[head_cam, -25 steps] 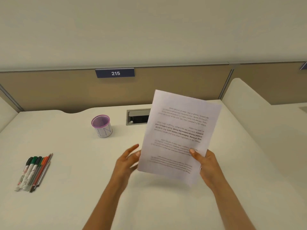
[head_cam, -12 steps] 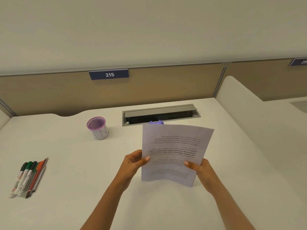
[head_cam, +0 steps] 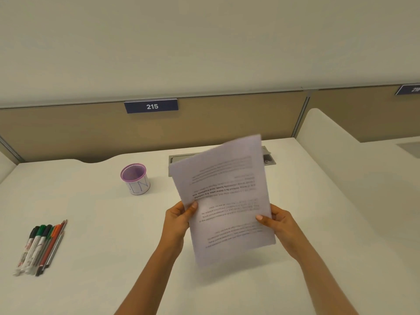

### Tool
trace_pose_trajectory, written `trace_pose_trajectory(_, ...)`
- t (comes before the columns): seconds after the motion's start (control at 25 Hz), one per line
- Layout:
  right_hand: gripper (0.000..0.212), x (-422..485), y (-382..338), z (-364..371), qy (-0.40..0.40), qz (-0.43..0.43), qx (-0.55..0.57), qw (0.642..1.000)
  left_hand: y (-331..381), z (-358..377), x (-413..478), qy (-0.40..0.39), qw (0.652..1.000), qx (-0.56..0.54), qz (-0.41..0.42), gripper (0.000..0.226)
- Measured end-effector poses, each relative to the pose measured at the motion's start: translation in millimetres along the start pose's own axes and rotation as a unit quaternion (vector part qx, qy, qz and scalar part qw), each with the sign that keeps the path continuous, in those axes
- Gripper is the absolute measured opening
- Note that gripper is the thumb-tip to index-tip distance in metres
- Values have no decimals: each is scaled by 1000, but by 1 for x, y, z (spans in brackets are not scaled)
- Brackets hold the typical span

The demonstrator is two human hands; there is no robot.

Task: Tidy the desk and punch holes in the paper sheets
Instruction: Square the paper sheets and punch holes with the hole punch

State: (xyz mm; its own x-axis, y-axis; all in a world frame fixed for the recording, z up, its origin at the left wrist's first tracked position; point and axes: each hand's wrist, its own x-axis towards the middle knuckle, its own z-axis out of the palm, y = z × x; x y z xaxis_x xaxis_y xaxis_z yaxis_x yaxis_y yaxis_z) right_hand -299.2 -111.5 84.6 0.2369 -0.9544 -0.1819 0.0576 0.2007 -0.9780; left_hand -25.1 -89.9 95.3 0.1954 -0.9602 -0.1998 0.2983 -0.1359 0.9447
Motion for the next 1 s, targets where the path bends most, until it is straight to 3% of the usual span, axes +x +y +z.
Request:
trace_pose_trajectory(0.12, 64, -8, 3, -5, 1, 5, 67, 998, 8, 3, 0, 42, 991, -123, -25, 21)
trace_pose_trajectory(0.24, 78, -19, 12, 14, 9, 2, 228, 974, 6, 12, -3, 70, 968, -234, -62, 20)
trace_pose_trajectory(0.36, 56, -25, 14, 57, 8, -18, 258, 966, -9, 28, -12, 71, 950, -287, -104, 21)
trace_pose_trajectory(0.44, 40, -23, 9, 75, 59, -23, 254, 965, -21, 36, -20, 53, 943, -302, -128, 21)
trace_pose_trajectory(0.52, 41, -20, 6, 76, 101, -20, 234, 967, -25, 34, -24, 49, 940, -304, -148, 19)
trace_pose_trajectory(0.68, 75, -22, 4, 39, 98, -11, 159, 982, -13, -6, -9, 74, 956, -263, -107, 28)
trace_pose_trajectory(0.76, 88, -25, 2, 17, 62, 2, 132, 989, 4, -37, 4, 35, 981, -179, -69, 37)
trace_pose_trajectory(0.84, 82, -26, 3, 0, 31, 22, 106, 994, 21, -58, 12, -49, 996, -34, -73, 42)
trace_pose_trajectory(0.92, 71, -25, 6, -7, 10, 40, 88, 995, 29, -59, 14, -129, 983, 93, -88, 38)
trace_pose_trajectory(1.0, 65, -23, 7, -8, -1, 49, 68, 996, 25, -50, 14, -142, 979, 127, -72, 26)
